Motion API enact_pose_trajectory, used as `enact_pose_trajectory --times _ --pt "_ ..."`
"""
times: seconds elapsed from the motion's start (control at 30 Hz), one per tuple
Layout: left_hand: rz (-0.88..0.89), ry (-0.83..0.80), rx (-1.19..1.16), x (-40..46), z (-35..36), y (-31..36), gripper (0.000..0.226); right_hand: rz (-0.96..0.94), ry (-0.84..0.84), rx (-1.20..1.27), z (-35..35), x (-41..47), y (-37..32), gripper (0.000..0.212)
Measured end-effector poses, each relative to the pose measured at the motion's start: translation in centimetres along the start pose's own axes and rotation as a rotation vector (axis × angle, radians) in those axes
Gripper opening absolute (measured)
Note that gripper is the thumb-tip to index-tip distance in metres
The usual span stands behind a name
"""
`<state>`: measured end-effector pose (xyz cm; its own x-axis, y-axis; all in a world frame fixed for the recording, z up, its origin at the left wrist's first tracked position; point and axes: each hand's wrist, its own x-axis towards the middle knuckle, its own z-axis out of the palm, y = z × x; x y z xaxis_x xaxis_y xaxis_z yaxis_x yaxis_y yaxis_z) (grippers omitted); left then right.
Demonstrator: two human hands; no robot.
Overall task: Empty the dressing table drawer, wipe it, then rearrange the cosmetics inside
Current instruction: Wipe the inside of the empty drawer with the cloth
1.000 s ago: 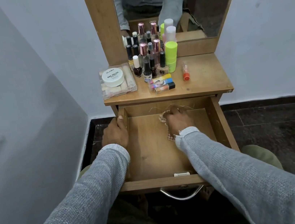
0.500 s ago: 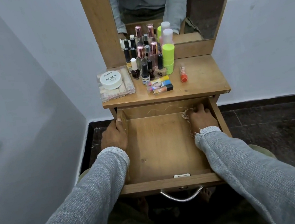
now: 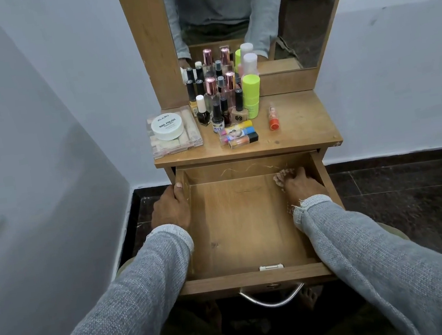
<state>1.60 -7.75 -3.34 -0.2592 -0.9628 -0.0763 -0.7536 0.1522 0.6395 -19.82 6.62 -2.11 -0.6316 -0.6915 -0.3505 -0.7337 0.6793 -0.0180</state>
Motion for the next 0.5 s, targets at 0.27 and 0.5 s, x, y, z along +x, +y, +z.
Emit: enact_pose_trajectory --times 0.27,0.5 --pt "-0.006 -0.003 -0.013 -0.1 -0.1 0.1 0.051 -0.014 -0.015 -0.003 -0.7 -0.5 -0.4 0.036" --pt "-0.013 -0.001 -0.029 -0.1 -0.1 0.0 0.051 -0.088 -0.066 -0.010 -0.1 -1.3 0.8 0.042"
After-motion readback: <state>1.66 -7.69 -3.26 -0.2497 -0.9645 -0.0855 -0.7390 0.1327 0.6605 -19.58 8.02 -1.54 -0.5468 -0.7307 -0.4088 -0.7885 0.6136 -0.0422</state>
